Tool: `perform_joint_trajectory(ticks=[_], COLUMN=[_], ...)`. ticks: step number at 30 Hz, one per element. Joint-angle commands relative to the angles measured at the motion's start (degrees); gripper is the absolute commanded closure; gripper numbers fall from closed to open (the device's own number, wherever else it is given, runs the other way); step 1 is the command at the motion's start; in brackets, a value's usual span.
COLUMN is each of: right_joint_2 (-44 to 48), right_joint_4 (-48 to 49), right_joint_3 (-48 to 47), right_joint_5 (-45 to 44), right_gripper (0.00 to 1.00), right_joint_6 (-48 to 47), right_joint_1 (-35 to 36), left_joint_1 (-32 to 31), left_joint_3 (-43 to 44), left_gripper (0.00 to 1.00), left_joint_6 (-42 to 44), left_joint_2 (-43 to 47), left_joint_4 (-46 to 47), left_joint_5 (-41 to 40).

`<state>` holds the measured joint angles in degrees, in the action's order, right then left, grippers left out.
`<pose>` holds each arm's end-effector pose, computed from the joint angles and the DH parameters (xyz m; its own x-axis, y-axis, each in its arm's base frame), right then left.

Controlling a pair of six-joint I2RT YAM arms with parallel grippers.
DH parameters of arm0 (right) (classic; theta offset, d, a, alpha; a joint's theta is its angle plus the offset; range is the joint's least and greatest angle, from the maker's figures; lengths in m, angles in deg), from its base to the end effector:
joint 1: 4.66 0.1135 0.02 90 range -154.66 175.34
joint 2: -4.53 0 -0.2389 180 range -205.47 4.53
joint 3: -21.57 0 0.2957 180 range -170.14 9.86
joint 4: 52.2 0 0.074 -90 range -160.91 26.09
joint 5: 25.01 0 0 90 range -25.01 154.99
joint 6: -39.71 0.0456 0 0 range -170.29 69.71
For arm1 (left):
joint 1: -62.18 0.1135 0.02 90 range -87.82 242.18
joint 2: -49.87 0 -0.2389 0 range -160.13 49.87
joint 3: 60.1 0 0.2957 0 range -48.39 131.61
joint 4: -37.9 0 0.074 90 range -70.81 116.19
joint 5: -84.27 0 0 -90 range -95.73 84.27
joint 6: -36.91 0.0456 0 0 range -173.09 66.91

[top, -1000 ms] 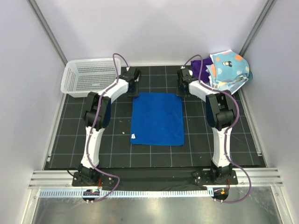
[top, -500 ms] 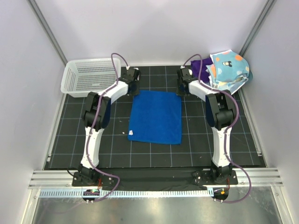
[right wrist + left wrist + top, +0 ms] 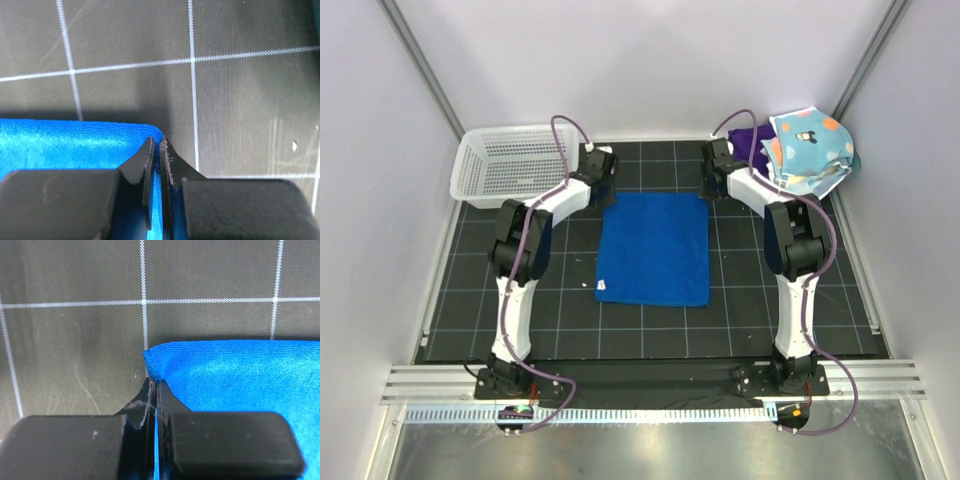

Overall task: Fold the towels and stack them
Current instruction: Fold the towel

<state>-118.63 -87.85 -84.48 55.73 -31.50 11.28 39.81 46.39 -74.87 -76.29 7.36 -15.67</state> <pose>0.4879 0.1317 0.1318 -0.7818 0.1073 -0.6142 0.0786 0.9942 0.0736 0.4797 -0.1889 0.1155 -0.7610 -0.0820 -0.6435 -0.0104 0.9934 -0.1143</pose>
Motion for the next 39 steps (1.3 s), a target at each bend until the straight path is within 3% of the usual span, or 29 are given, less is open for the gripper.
perform_joint_trajectory(ticks=[1,11,25,32,39], right_joint_2=[8.61,19.42,38.59,46.24,51.17], right_joint_4=[2.14,4.43,4.43,3.29,3.29], right_joint_3=[2.14,12.69,33.69,43.0,48.29], right_joint_5=[0.38,1.35,-1.64,-0.07,-0.67], right_gripper=[0.99,0.99,0.99,0.99,0.99], right_joint_6=[-0.16,2.31,7.93,10.39,13.29], right_joint_1=[-0.3,1.37,6.9,8.84,13.23], left_joint_1=[0.66,0.49,-1.79,-4.08,-5.14], left_joint_3=[-1.0,-8.38,-29.12,-40.8,-45.3], left_gripper=[1.0,1.0,1.0,1.0,1.0], left_joint_6=[0.69,-2.91,-13.28,-18.29,-19.7], left_joint_2=[6.19,15.24,34.49,40.11,43.46], left_joint_4=[2.22,3.36,1.08,-0.07,-0.07], left_joint_5=[-0.53,3.16,2.29,2.29,2.46])
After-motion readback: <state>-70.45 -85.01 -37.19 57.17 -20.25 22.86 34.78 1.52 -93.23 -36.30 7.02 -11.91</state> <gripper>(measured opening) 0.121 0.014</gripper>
